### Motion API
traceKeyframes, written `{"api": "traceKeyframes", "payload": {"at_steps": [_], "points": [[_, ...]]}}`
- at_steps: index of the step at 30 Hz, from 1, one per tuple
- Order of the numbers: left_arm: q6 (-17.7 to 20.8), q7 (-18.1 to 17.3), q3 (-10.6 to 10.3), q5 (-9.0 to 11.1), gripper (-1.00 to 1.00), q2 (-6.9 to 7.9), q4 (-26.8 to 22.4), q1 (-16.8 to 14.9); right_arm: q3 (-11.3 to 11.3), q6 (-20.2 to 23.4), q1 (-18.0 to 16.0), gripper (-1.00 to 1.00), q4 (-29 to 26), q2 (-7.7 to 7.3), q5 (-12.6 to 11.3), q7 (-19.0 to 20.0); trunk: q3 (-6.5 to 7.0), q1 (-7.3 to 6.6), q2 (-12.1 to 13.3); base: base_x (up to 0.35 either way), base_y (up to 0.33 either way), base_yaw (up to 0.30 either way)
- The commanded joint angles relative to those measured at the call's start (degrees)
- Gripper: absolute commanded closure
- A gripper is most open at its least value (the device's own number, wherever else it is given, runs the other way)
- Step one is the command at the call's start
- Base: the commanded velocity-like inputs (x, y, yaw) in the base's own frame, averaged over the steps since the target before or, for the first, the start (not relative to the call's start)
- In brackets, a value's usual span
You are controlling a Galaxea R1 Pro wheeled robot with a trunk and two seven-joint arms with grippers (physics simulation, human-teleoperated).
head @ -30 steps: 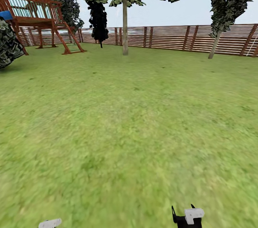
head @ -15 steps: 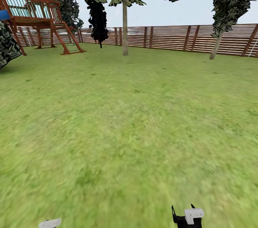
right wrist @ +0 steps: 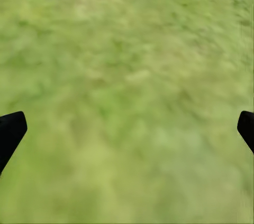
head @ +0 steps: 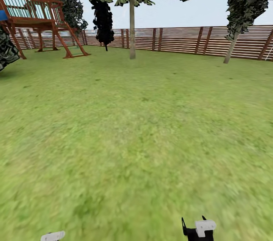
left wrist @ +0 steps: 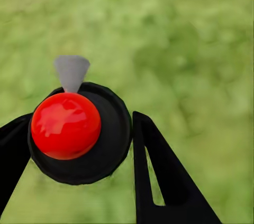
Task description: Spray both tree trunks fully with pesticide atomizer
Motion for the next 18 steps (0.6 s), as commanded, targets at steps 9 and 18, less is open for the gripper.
{"api": "traceKeyframes", "payload": {"at_steps": [9, 18], "points": [[-0.1, -0.1, -0.5, 0.6, 1.00, 0.02, 0.0, 0.0, -0.3, -0.1, 0.0, -1.00, 0.1, 0.01, 0.6, -0.3, -0.05, 0.02, 0.0, 0.338, 0.000, 0.000], [-0.1, -0.1, -0.5, 0.6, 1.00, 0.02, -0.1, 0.0, -0.3, -0.1, 0.0, -1.00, 0.1, 0.01, 0.6, -0.3, -0.05, 0.02, 0.0, 0.338, 0.000, 0.000]]}}
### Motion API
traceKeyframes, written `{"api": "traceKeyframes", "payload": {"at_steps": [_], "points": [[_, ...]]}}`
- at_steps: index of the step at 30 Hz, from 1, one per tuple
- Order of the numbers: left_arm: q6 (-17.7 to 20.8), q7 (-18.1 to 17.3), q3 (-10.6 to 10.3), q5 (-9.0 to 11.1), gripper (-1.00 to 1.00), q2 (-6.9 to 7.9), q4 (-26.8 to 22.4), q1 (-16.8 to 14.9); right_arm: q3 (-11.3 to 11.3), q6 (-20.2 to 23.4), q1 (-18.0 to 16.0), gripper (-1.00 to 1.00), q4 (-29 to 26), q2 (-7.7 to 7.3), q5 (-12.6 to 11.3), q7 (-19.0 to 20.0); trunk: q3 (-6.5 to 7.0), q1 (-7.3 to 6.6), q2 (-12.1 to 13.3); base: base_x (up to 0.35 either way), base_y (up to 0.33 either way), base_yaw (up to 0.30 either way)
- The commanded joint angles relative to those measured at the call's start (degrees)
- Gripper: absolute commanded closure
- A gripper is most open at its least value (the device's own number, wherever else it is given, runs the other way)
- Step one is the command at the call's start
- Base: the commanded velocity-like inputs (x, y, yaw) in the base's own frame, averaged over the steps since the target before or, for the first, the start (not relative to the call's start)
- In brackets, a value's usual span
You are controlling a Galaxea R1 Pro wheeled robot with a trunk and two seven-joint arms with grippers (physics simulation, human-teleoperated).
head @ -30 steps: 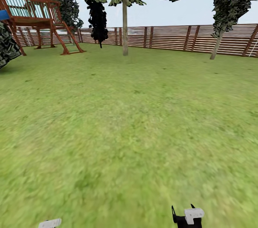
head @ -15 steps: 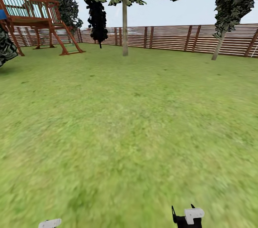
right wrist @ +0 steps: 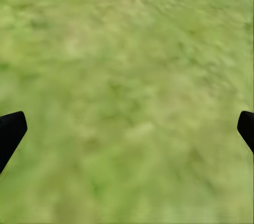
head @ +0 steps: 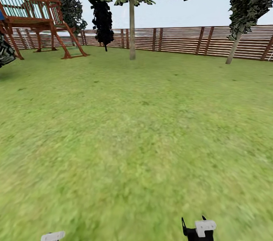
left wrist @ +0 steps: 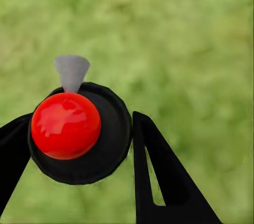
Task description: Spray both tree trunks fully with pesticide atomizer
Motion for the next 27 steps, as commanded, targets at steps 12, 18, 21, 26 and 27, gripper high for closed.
{"api": "traceKeyframes", "payload": {"at_steps": [12, 18, 21, 26, 27], "points": [[-0.1, -0.1, -0.5, 0.6, 1.00, 0.02, 0.0, 0.0, -0.3, -0.1, 0.0, -1.00, 0.1, 0.01, 0.6, -0.3, -0.05, 0.02, 0.0, 0.338, 0.000, 0.000], [-0.1, -0.1, -0.5, 0.6, 1.00, 0.02, 0.0, 0.0, -0.3, -0.1, 0.0, -1.00, 0.1, 0.02, 0.6, -0.3, -0.05, 0.02, 0.0, 0.338, 0.000, 0.000], [-0.1, -0.1, -0.5, 0.6, 1.00, 0.02, 0.0, 0.0, -0.3, -0.1, 0.0, -1.00, 0.1, 0.02, 0.6, -0.3, -0.05, 0.02, 0.0, 0.338, 0.000, 0.000], [-0.1, -0.1, -0.5, 0.6, 1.00, 0.02, 0.0, 0.0, -0.3, -0.1, 0.0, -1.00, 0.1, 0.03, 0.6, -0.3, -0.05, 0.02, 0.0, 0.338, 0.000, 0.000], [-0.1, -0.1, -0.5, 0.6, 1.00, 0.02, 0.0, 0.0, -0.3, -0.1, 0.0, -1.00, 0.1, 0.02, 0.6, -0.3, -0.05, 0.02, 0.0, 0.338, 0.000, 0.000]]}}
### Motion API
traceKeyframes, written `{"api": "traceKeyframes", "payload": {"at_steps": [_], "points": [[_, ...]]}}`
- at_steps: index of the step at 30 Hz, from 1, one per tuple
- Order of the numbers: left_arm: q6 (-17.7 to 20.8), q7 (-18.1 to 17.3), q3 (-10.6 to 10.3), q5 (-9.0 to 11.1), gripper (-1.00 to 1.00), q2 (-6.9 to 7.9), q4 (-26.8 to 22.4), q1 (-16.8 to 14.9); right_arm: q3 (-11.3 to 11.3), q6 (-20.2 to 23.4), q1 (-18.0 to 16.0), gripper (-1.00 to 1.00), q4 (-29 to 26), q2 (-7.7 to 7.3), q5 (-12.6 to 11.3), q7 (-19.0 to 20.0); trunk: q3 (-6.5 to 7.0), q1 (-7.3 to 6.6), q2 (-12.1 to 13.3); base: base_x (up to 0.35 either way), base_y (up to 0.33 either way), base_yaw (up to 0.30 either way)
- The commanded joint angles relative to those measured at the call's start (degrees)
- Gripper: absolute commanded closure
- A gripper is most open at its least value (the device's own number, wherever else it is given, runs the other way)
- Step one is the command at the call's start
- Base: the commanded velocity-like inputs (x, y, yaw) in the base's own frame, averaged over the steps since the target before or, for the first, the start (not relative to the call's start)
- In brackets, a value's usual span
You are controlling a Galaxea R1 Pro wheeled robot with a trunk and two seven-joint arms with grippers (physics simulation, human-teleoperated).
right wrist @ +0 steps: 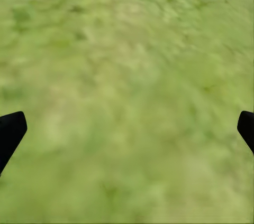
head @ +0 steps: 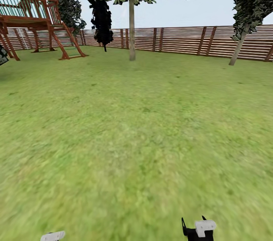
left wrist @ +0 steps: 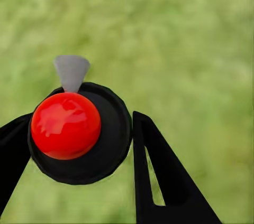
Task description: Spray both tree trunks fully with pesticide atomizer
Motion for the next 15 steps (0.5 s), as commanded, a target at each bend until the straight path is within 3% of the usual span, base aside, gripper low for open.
{"api": "traceKeyframes", "payload": {"at_steps": [1, 15], "points": [[-0.1, -0.1, -0.5, 0.6, 1.00, 0.02, 0.0, 0.0, -0.3, -0.1, 0.0, -1.00, 0.1, 0.00, 0.6, -0.3, -0.05, 0.02, 0.0, 0.338, 0.000, 0.000], [-0.2, -0.1, -0.5, 0.6, 1.00, 0.02, 0.0, 0.0, -0.3, -0.1, 0.0, -1.00, 0.1, 0.01, 0.6, -0.3, -0.05, 0.02, 0.0, 0.338, 0.000, 0.000]]}}
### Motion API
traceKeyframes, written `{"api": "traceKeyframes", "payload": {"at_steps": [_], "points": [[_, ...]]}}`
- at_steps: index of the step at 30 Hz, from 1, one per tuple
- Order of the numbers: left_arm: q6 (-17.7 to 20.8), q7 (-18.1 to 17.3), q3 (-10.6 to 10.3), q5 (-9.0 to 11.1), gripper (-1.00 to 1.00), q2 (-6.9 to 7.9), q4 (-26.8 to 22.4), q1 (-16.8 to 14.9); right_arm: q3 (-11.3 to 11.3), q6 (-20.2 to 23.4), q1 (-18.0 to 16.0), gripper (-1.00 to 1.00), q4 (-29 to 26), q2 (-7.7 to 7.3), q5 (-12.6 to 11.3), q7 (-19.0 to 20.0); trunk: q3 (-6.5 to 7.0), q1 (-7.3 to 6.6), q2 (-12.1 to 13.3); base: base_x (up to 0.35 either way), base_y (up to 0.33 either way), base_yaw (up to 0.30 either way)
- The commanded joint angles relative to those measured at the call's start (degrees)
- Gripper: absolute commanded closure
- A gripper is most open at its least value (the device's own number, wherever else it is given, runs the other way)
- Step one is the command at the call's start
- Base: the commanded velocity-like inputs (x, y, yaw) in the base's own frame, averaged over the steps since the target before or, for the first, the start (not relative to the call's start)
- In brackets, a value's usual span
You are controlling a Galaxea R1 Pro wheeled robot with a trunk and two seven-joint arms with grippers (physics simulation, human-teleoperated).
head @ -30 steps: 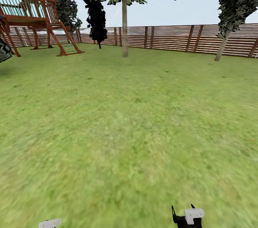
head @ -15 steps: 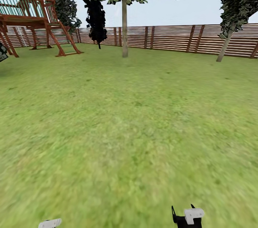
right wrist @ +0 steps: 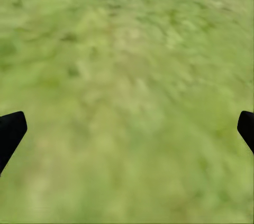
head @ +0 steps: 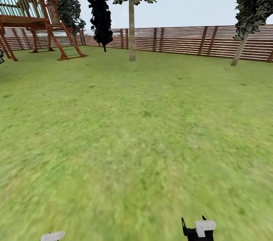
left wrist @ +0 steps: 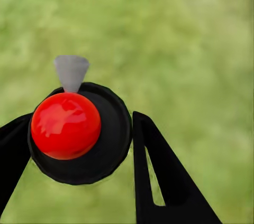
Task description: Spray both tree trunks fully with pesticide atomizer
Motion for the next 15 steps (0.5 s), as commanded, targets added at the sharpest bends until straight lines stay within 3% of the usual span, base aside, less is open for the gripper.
{"api": "traceKeyframes", "payload": {"at_steps": [1, 15], "points": [[-0.1, -0.1, -0.5, 0.6, 1.00, 0.02, 0.0, 0.0, -0.3, -0.1, 0.0, -1.00, 0.1, 0.00, 0.6, -0.3, -0.05, 0.02, 0.0, 0.338, 0.000, 0.000], [-0.2, -0.1, -0.5, 0.6, 1.00, 0.02, 0.0, 0.0, -0.3, -0.1, 0.0, -1.00, 0.0, -0.01, 0.6, -0.3, -0.05, 0.02, 0.0, 0.338, 0.000, 0.000]]}}
